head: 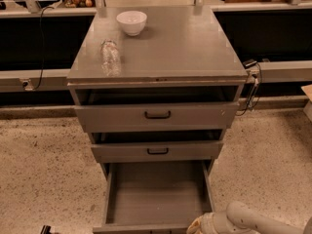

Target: Close bottom drawer

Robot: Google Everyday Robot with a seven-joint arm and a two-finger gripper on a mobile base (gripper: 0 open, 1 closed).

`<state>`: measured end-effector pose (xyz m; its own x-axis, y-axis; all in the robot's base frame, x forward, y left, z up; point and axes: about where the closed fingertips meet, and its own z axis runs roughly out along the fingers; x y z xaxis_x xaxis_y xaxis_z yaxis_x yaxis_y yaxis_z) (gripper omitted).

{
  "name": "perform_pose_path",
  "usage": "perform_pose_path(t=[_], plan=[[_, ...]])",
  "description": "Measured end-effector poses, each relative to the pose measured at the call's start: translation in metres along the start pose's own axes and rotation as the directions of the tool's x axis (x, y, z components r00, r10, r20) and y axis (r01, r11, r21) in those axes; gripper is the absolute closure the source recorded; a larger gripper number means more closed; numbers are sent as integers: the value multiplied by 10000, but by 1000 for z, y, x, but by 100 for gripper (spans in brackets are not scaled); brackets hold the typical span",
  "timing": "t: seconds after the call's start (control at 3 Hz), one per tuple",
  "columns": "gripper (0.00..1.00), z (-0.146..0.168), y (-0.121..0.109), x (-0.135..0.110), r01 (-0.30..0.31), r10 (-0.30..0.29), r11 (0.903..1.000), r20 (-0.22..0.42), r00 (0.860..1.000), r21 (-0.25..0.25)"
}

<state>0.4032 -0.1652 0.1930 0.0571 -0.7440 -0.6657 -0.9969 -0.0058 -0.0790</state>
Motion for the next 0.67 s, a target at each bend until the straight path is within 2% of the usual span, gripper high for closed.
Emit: perform_pose_path(t=[0.33,0.67], plan=[[100,0,0,0,1,-1,10000,-1,10000,1],[100,12,10,-3,168,-160,9995,-288,9995,281]])
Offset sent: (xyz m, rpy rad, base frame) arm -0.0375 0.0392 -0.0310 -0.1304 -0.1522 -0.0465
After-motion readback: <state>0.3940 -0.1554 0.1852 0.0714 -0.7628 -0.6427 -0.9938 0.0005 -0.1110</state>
